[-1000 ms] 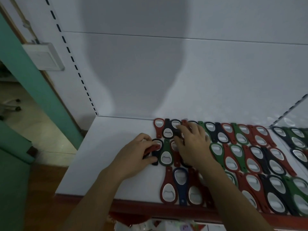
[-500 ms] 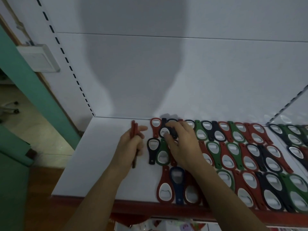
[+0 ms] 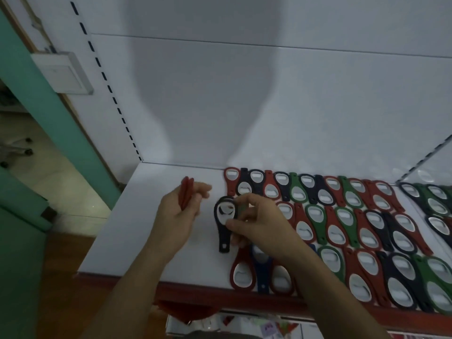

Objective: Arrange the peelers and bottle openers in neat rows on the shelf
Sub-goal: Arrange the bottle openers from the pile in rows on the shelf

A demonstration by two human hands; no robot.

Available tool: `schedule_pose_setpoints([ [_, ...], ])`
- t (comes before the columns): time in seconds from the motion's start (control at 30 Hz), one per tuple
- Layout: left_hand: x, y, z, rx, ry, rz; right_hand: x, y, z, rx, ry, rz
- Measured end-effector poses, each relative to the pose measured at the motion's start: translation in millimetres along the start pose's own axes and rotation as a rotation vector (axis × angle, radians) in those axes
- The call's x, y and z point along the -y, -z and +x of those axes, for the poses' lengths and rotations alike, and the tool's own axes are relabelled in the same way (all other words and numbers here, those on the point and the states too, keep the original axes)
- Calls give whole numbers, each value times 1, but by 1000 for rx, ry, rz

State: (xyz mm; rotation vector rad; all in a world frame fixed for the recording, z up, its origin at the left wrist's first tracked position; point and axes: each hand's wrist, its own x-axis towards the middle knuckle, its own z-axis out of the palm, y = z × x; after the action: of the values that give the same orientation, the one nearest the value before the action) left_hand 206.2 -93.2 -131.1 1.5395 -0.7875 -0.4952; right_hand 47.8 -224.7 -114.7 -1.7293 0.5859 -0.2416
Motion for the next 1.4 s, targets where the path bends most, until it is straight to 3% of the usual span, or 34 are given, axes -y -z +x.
schedule_pose_setpoints([
  [0.03, 2, 7, -2, 65, -48, 151, 0, 0, -4, 31, -22, -60],
  [0.13, 4, 19, -10, 333, -58, 316, 1, -7, -15, 58, -30, -206],
  [0.2, 5, 19, -15, 399, -102, 458, 1, -14, -19, 58, -14, -265],
  [0.37, 7, 14, -25, 462, -188, 595, 1, -18, -24, 134, -80, -255],
  [0.57, 8, 17, -33, 564, -150, 658, -23, -1, 1, -483, 285, -816],
  [0.73, 4, 15, -32, 663, -144, 689, -45, -4, 9, -400, 73, -969],
  [1.13, 2, 5, -34, 674, -179, 724, -49, -7, 7, -443, 101, -1019],
  [1.23, 2, 3, -36, 485, -131, 560, -45, -8, 4, -448, 103, -968],
  [1.3, -5, 1, -29, 359, 30, 169, -33, -6, 3, -487, 211, -815],
  [1.37, -15, -2, -16, 405, 242, -263, -17, -2, 6, -453, 327, -534],
  [1.4, -17, -3, -10, 457, 277, -367, -9, -1, 8, -397, 349, -395],
])
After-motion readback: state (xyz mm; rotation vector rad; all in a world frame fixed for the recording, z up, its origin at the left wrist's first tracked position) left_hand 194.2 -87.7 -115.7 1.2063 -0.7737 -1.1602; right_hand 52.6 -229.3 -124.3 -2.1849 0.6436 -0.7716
